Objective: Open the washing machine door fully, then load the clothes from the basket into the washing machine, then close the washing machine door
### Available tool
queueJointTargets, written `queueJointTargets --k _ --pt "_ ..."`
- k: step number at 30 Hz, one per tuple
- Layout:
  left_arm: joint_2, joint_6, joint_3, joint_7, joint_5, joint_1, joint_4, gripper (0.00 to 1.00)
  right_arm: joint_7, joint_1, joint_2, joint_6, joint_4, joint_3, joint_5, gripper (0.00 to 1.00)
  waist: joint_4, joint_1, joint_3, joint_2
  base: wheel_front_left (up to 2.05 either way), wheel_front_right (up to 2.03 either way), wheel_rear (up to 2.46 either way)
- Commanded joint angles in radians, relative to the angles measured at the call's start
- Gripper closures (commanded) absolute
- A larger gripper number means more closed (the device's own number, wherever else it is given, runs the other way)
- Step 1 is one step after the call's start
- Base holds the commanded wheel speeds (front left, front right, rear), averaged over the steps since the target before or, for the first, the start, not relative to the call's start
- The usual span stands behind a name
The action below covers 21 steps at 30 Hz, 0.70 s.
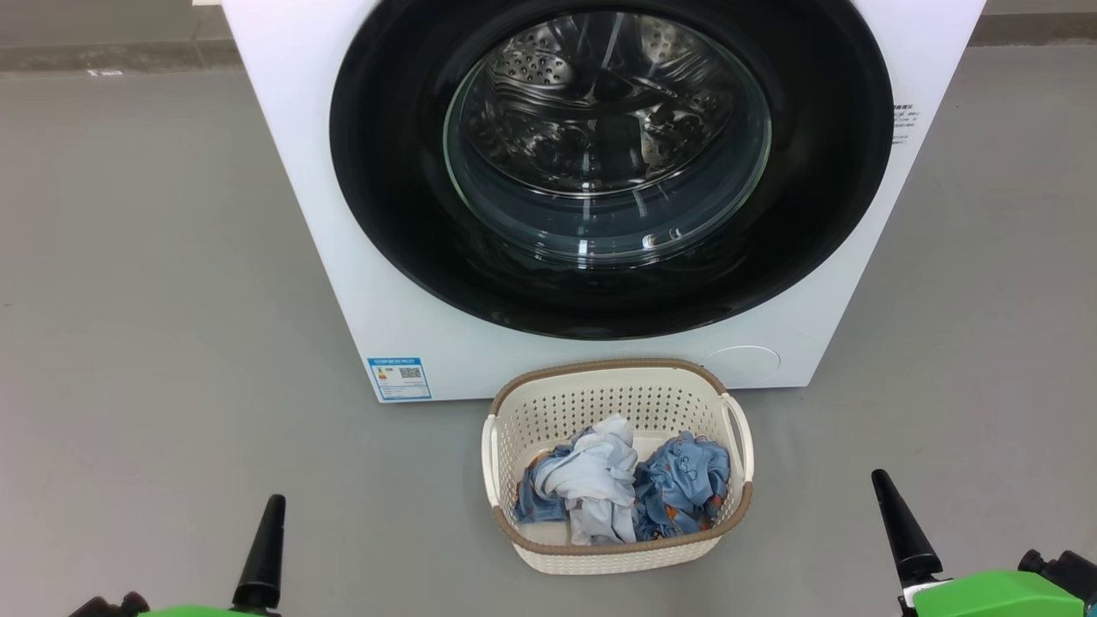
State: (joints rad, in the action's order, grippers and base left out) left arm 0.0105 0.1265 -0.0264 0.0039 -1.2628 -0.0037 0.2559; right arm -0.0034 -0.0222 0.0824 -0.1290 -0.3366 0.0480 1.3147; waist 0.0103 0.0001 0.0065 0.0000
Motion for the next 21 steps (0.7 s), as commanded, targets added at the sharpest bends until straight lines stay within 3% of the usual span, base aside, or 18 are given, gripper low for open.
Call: queueJointTargets --k 1,21 --pt "0.019 0.002 -0.007 -0.018 0.049 -0.024 -0.035 0.00 -0.014 -0.045 0.020 -0.001 0.024 -0.016 -0.045 0.00 0.000 -0.0001 0.000 0.0000 0.00 0.00 0.00" --pt "0.025 0.002 0.022 -0.074 0.350 -0.014 -0.056 0.00 -0.070 -0.054 0.047 -0.001 0.007 -0.044 -0.289 0.00 0.004 -0.0001 -0.002 0.0000 0.00 0.00 0.00"
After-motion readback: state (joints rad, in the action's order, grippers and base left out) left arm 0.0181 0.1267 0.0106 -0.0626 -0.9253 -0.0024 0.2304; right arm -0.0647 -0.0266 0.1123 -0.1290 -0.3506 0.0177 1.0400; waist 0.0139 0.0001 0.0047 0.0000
